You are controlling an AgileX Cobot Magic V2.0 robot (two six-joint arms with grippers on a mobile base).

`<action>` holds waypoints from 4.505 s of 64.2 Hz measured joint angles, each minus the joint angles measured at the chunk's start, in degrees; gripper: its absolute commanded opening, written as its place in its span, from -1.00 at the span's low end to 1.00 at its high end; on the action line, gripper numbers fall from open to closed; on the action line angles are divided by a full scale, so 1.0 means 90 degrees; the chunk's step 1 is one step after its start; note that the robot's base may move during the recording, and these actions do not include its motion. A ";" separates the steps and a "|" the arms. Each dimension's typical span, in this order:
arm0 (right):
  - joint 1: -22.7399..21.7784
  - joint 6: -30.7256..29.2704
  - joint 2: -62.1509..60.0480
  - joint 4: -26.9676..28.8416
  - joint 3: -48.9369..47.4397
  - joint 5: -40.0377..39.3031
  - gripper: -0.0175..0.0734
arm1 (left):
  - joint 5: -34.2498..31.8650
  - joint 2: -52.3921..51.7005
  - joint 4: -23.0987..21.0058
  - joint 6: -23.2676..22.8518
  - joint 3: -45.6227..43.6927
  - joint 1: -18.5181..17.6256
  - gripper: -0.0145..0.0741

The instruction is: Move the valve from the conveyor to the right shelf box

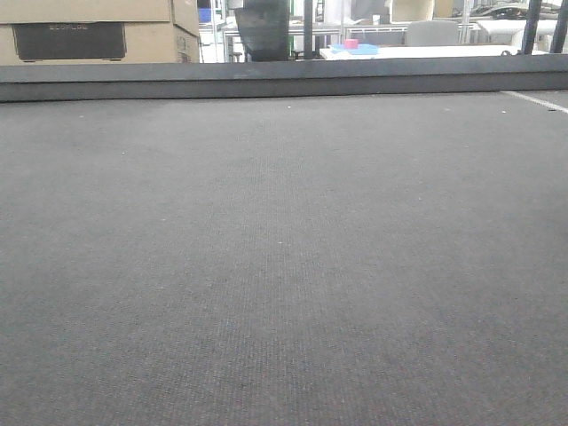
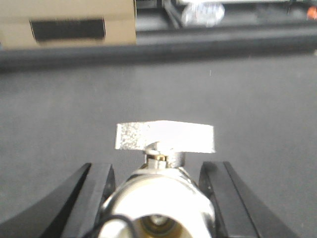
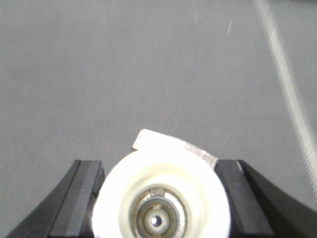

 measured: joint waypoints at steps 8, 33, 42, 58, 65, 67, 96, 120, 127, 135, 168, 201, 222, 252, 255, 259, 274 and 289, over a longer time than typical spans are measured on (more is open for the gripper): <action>0.0000 0.0000 -0.0453 0.0000 0.0000 -0.0065 -0.96 | 0.0000 -0.0452 0.0000 0.0000 0.0000 0.0000 -0.92; 0.0000 0.0000 -0.0747 0.0000 0.0000 -0.0065 -0.96 | 0.0000 -0.0989 0.0076 0.0000 0.0000 0.0000 -0.92; 0.0000 0.0000 -0.0747 0.0000 0.0000 -0.0065 -0.96 | 0.0000 -0.0989 0.0076 0.0000 0.0000 0.0000 -0.92; 0.0000 0.0000 -0.0747 0.0000 0.0000 -0.0065 -0.96 | 0.0000 -0.0989 0.0080 0.0000 0.0000 0.0000 -0.92; 0.0000 0.0000 -0.0747 0.0000 0.0000 -0.0065 -0.96 | 0.0000 -0.0989 0.0091 0.0000 0.0000 0.0000 -0.92; 0.0000 0.0000 -0.0747 0.0000 0.0000 -0.0065 -0.96 | 0.0000 -0.0989 0.0091 0.0000 0.0000 0.0000 -0.92; 0.0000 0.0000 -0.0747 0.0000 0.0000 -0.0065 -0.96 | 0.0000 -0.0989 0.0091 0.0000 0.0012 0.0000 -0.92; 0.0000 0.0000 -0.0747 0.0013 0.0000 -0.0065 -0.96 | 0.0000 -0.0989 0.0091 0.0000 0.0012 0.0000 -0.92; 0.0000 0.0000 -0.0747 0.0025 0.0000 -0.0065 -0.96 | 0.0000 -0.0992 0.0091 0.0000 0.0012 0.0000 -0.92; 0.0000 0.0000 -0.0747 0.0025 0.0000 -0.0065 -0.96 | 0.0000 -0.1003 0.0091 0.0000 0.0012 0.0000 -0.92; 0.0000 0.0000 -0.0747 0.0025 0.0000 -0.0065 -0.96 | 0.0000 -0.1003 0.0091 0.0000 0.0012 0.0000 -0.92; 0.0000 0.0000 -0.0747 0.0025 0.0000 -0.0065 -0.96 | 0.0000 -0.1003 0.0091 0.0000 0.0012 0.0000 -0.92; 0.0000 0.0000 -0.0747 0.0025 0.0000 -0.0065 -0.96 | 0.0000 -0.1003 0.0091 0.0000 0.0012 0.0000 -0.92; 0.0000 0.0000 -0.0747 0.0025 0.0000 -0.0065 -0.96 | 0.0000 -0.1003 0.0091 0.0000 0.0012 0.0000 -0.92; 0.0000 0.0000 -0.0747 0.0025 0.0000 -0.0065 -0.96 | 0.0000 -0.1003 0.0091 0.0000 0.0012 0.0000 -0.92; 0.0000 0.0000 -0.0747 0.0025 0.0000 -0.0065 -0.96 | 0.0000 -0.1003 0.0091 0.0000 0.0012 0.0000 -0.92; 0.0000 0.0000 -0.0747 0.0025 0.0000 -0.0065 -0.96 | 0.0000 -0.1003 0.0091 0.0000 0.0012 0.0000 -0.92; 0.0000 0.0000 -0.0747 0.0025 0.0000 -0.0065 -0.96 | 0.0000 -0.1003 0.0091 0.0000 0.0012 0.0000 -0.92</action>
